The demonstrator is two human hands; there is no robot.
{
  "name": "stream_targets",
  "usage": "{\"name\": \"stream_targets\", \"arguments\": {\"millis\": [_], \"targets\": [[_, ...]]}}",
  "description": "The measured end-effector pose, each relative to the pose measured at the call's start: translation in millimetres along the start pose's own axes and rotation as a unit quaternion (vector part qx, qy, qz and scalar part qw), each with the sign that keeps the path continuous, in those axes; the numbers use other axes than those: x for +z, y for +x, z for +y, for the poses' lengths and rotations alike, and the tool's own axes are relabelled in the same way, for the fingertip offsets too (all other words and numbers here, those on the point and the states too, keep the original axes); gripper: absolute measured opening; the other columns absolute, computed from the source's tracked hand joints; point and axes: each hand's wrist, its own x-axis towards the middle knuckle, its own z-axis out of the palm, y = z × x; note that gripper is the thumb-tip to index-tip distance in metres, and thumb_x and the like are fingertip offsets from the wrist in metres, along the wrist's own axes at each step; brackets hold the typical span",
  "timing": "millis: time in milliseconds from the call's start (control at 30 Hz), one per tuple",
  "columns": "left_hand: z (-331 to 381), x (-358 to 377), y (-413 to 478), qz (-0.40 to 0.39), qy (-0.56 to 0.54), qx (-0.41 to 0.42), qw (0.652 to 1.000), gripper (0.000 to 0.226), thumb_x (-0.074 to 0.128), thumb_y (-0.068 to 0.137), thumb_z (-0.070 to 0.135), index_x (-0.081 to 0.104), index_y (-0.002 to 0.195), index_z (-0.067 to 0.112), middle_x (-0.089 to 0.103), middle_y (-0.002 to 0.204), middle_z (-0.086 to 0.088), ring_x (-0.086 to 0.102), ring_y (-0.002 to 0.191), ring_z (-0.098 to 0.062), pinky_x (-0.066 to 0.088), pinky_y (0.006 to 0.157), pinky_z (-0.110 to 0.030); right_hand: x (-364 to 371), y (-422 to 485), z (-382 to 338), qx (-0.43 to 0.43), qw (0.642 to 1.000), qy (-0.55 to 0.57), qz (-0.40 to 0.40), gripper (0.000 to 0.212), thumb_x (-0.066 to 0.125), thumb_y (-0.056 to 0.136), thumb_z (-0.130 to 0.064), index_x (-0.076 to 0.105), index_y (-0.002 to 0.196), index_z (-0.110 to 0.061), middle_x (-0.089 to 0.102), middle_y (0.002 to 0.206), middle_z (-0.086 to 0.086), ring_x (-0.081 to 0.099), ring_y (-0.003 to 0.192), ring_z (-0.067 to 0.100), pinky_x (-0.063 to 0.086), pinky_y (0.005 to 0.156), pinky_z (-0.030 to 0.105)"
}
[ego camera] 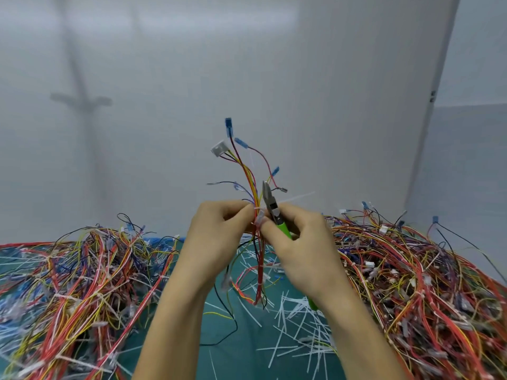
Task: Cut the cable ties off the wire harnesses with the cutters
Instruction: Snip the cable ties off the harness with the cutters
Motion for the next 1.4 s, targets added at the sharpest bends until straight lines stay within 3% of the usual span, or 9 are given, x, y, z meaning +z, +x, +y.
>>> {"name": "stream_targets", "arguments": {"millis": [100,200,333,433,567,667,833,1033,1400], "targets": [[0.3,-4.7,-1.2,-0.044,-0.103,-0.028,0.993,0.03,0.056,0.093,0.006,0.079,0.076,0.016,0.077,0.084,0.002,0.071,0.084,-0.005,0.05,0.075,-0.011,2.1,-0.3,-0.6,0.01,1.0,0.016,-0.016,0.016,0.066,0.092,-0.039,0.073,0.093,-0.024,0.064,0.065,-0.009,0.05,0.059,0.004,0.045,0.058,0.031],[-3.6,-7.3,0.9,-0.062,-0.208,-0.071,0.974,0.041,0.049,0.093,0.0,0.077,0.069,0.018,0.077,0.085,-0.001,0.072,0.081,-0.01,0.055,0.074,-0.018,7.4,-1.3,-3.4,0.021,0.999,0.038,-0.017,0.019,0.067,0.087,-0.044,0.073,0.094,-0.027,0.069,0.072,-0.005,0.058,0.065,0.014,0.052,0.065,0.04],[-9.8,-9.0,1.1,-0.122,-0.352,-0.089,0.924,0.011,0.061,0.085,0.004,0.06,0.094,-0.002,0.073,0.102,-0.018,0.07,0.087,-0.028,0.059,0.076,-0.03,8.4,-1.2,-4.4,0.043,0.996,0.077,0.021,0.008,0.068,0.088,-0.035,0.074,0.092,-0.033,0.071,0.073,-0.005,0.061,0.068,0.016,0.055,0.073,0.046],[-13.2,-9.4,0.0,-0.12,-0.303,-0.085,0.942,0.018,0.076,0.077,0.008,0.065,0.091,0.002,0.073,0.089,-0.012,0.07,0.079,-0.021,0.058,0.071,-0.026,4.5,-0.6,-4.6,0.063,0.993,0.081,0.05,0.012,0.067,0.092,-0.024,0.075,0.088,-0.032,0.073,0.077,0.002,0.066,0.074,0.024,0.058,0.077,0.049],[-10.8,-3.5,0.6,-0.06,-0.246,-0.075,0.964,0.024,0.07,0.076,0.021,0.066,0.092,0.003,0.072,0.081,-0.009,0.069,0.075,-0.019,0.059,0.07,-0.027,3.2,-1.2,-9.4,0.079,0.994,0.063,0.044,0.018,0.066,0.092,-0.031,0.075,0.079,-0.022,0.071,0.068,-0.004,0.064,0.065,0.007,0.057,0.07,0.038],[-9.5,-0.8,1.7,-0.023,-0.227,-0.054,0.972,0.015,0.066,0.087,0.014,0.066,0.095,0.001,0.072,0.079,-0.01,0.069,0.072,-0.018,0.058,0.067,-0.024,2.2,-2.0,-15.4,0.082,0.993,0.047,0.067,0.025,0.065,0.092,-0.035,0.071,0.074,-0.019,0.073,0.069,-0.006,0.069,0.063,0.009,0.059,0.072,0.04],[-11.1,-7.0,4.1,0.026,-0.204,-0.028,0.978,0.015,0.069,0.086,0.015,0.067,0.096,0.004,0.072,0.077,-0.004,0.073,0.076,-0.018,0.056,0.075,-0.027,-7.3,-5.2,-25.0,0.043,0.993,-0.061,0.088,0.054,0.055,0.085,-0.065,0.069,0.073,-0.014,0.069,0.072,0.007,0.065,0.067,0.028,0.056,0.065,0.05],[-11.0,-7.8,3.8,0.009,-0.242,-0.013,0.97,0.026,0.075,0.075,0.013,0.07,0.098,0.003,0.074,0.081,-0.002,0.068,0.074,-0.009,0.053,0.068,-0.017,-14.7,-4.5,-23.6,0.097,0.981,-0.166,-0.01,0.091,0.035,0.069,-0.088,0.067,0.076,-0.003,0.069,0.072,0.013,0.067,0.07,0.03,0.057,0.071,0.048],[-5.4,-4.8,1.1,-0.009,-0.28,0.005,0.96,0.027,0.072,0.075,0.022,0.074,0.098,0.009,0.075,0.092,-0.014,0.071,0.076,-0.018,0.055,0.069,-0.021,-8.2,-3.0,-22.6,0.058,0.982,-0.177,-0.002,0.071,0.024,0.085,-0.072,0.062,0.062,-0.017,0.064,0.059,-0.002,0.06,0.059,0.01,0.051,0.065,0.037]]}}
